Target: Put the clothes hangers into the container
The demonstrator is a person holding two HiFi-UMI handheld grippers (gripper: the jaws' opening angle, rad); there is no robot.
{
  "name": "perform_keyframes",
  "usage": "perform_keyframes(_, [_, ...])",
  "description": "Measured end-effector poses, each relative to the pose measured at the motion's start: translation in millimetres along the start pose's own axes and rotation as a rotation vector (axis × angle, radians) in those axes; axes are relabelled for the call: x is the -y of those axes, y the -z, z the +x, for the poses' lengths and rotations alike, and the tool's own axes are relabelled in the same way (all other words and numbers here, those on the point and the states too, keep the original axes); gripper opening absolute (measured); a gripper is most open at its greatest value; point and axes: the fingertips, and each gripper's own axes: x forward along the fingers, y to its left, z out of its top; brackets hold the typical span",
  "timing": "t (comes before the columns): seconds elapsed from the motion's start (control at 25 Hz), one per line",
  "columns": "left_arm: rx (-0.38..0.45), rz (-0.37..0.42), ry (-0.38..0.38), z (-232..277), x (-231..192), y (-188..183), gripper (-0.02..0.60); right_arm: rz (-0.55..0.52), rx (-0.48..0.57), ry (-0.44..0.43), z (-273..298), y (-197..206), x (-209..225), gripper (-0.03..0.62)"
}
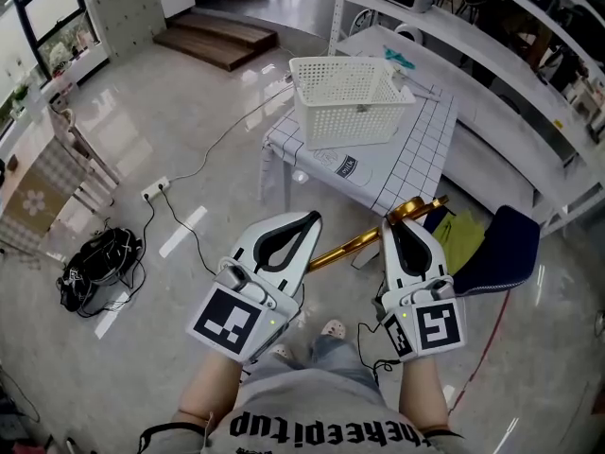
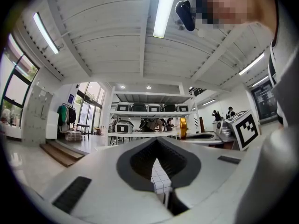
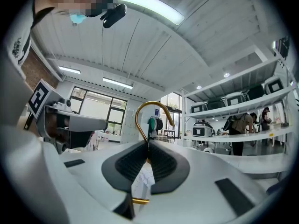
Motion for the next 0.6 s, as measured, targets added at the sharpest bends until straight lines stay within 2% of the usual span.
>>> perform_keyframes(0.32, [-0.002, 0.0, -0.025, 26, -6, 0, 0.014, -0.012, 0.011, -0.003, 16, 2, 29, 0.043])
perform_keyframes(0.6, [0.007, 0.016, -0.058, 60, -8, -3, 0.014, 0.003, 0.033, 0.001, 30, 2, 73, 0.043])
